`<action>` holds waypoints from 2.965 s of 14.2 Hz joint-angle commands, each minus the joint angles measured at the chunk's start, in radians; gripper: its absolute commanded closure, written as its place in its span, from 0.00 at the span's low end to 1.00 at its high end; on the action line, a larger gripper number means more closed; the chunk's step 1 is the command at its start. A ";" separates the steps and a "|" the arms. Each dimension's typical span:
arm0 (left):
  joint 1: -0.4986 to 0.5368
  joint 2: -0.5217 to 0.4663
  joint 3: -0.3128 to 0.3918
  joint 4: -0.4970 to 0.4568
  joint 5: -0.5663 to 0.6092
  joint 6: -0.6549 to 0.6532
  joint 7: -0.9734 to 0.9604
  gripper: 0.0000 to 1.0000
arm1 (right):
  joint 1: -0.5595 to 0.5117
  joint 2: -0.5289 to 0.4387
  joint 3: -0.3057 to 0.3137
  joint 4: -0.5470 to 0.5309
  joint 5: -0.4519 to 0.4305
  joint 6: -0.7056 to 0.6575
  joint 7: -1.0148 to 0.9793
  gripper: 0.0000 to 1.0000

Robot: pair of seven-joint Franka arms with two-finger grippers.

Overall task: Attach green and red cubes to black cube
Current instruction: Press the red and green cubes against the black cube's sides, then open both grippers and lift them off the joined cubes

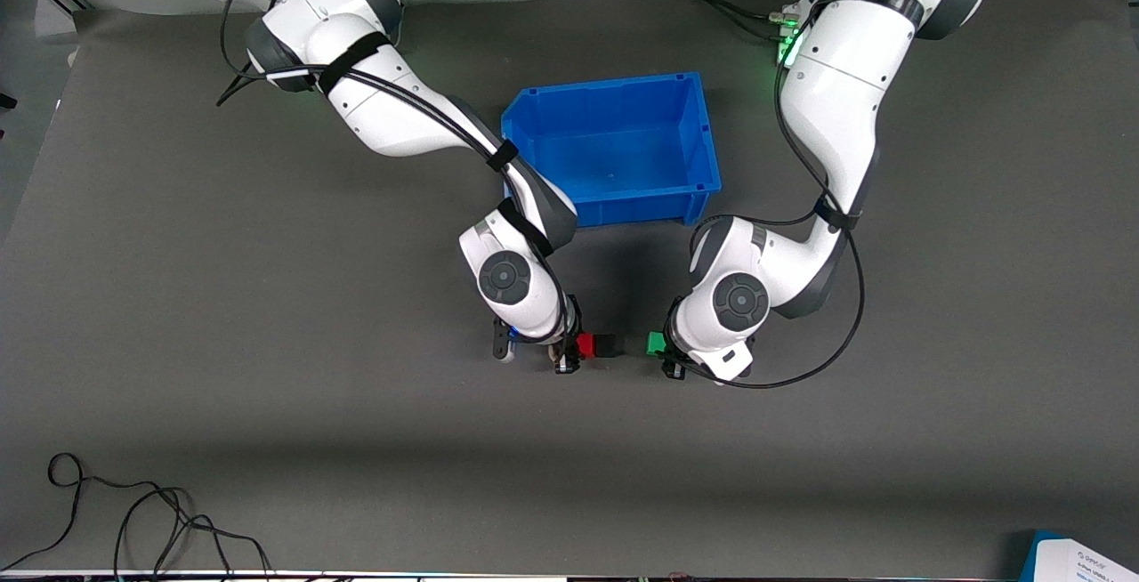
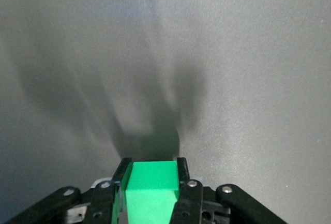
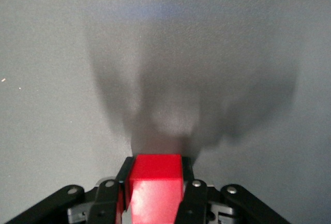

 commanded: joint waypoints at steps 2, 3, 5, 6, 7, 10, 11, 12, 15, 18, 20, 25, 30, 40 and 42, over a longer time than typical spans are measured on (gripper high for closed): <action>-0.028 0.019 0.015 0.031 -0.006 0.018 -0.025 1.00 | 0.017 0.035 -0.013 0.034 -0.020 0.004 0.031 0.78; -0.031 0.019 0.015 0.031 -0.006 0.018 -0.025 1.00 | 0.017 0.035 -0.013 0.034 -0.019 0.005 0.036 0.78; -0.045 0.019 0.015 0.031 -0.006 0.022 -0.028 1.00 | 0.012 0.041 -0.012 0.032 -0.017 0.039 0.041 0.78; -0.049 0.021 0.015 0.031 -0.008 0.042 -0.033 1.00 | 0.014 0.043 -0.012 0.032 -0.017 0.045 0.041 0.78; -0.058 0.025 0.015 0.031 -0.006 0.059 -0.044 1.00 | 0.014 0.044 -0.012 0.034 -0.015 0.047 0.042 0.78; -0.071 0.033 0.015 0.039 -0.006 0.068 -0.050 1.00 | 0.015 0.044 -0.009 0.041 -0.011 0.053 0.074 0.78; -0.072 0.034 0.015 0.045 -0.006 0.070 -0.056 1.00 | 0.017 0.044 -0.006 0.044 -0.011 0.064 0.076 0.78; -0.075 0.042 0.015 0.053 -0.006 0.068 -0.057 1.00 | 0.018 0.044 -0.006 0.044 -0.011 0.064 0.077 0.78; -0.080 0.054 0.015 0.073 -0.006 0.068 -0.062 1.00 | 0.018 0.044 -0.006 0.046 -0.011 0.077 0.079 0.77; -0.081 0.054 0.017 0.073 -0.005 0.070 -0.056 1.00 | 0.020 0.043 -0.004 0.047 -0.009 0.084 0.093 0.77; -0.075 0.056 0.017 0.074 -0.005 0.070 -0.047 1.00 | 0.018 0.043 -0.004 0.047 -0.009 0.085 0.097 0.77; -0.072 0.056 0.025 0.094 -0.003 0.070 -0.045 0.82 | 0.020 0.038 -0.007 0.046 -0.014 0.085 0.108 0.77; -0.066 0.059 0.026 0.094 0.000 0.070 -0.045 0.95 | 0.021 0.038 -0.007 0.038 -0.015 0.084 0.108 0.76; -0.045 0.050 0.034 0.152 0.010 -0.014 -0.047 0.00 | 0.020 0.035 -0.009 0.044 -0.015 0.084 0.113 0.19; -0.016 0.048 0.035 0.183 0.012 -0.059 -0.044 0.00 | 0.017 0.028 -0.012 0.044 -0.015 0.081 0.108 0.00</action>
